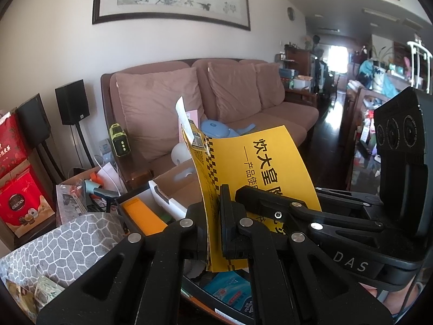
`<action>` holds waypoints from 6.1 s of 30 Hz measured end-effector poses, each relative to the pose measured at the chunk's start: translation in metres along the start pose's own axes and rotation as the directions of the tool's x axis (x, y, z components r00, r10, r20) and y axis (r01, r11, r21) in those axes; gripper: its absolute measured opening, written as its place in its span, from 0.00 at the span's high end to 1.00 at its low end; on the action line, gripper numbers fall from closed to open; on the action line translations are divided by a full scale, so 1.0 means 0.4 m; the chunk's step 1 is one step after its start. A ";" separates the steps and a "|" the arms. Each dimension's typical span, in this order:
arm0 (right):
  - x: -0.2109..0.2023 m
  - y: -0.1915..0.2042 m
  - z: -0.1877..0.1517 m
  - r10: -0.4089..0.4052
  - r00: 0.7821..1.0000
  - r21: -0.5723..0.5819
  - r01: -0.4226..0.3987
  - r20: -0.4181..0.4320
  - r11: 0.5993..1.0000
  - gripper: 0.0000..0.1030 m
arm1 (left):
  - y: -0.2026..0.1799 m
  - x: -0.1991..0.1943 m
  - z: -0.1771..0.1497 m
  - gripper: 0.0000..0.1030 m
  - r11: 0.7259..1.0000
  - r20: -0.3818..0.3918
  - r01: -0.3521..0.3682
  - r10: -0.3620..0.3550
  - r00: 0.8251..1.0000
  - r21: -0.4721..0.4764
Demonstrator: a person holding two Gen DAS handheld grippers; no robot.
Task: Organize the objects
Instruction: 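Bring the held booklet over the cardboard box with both tools, then open the left tool off the booklet while the right tool keeps holding it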
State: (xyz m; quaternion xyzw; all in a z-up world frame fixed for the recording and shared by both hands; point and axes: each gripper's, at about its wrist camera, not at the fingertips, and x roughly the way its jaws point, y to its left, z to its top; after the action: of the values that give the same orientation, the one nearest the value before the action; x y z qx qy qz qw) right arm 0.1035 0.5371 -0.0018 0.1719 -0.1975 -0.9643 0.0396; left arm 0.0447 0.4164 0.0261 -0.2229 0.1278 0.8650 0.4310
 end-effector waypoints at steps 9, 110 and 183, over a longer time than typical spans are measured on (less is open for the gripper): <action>0.010 -0.014 0.000 -0.010 1.000 0.017 0.010 -0.016 1.000 0.93 | -0.003 0.014 -0.006 0.95 1.000 -0.011 0.006 -0.006 1.000 -0.003; 0.042 -0.157 -0.031 -0.065 0.979 0.214 0.107 -0.192 0.971 0.82 | 0.000 0.182 -0.032 0.96 0.987 -0.170 -0.001 -0.026 0.985 -0.161; 0.005 -0.223 -0.020 -0.239 0.956 0.248 0.277 -0.173 0.928 0.93 | -0.012 0.215 -0.081 0.74 0.975 -0.274 0.032 -0.093 0.957 -0.218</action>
State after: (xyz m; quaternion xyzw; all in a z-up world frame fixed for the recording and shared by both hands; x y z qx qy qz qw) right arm 0.1036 0.6159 -0.0446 0.2671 -0.2993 -0.9108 -0.0979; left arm 0.0118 0.4650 -0.0447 -0.3925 0.0882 0.8188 0.4095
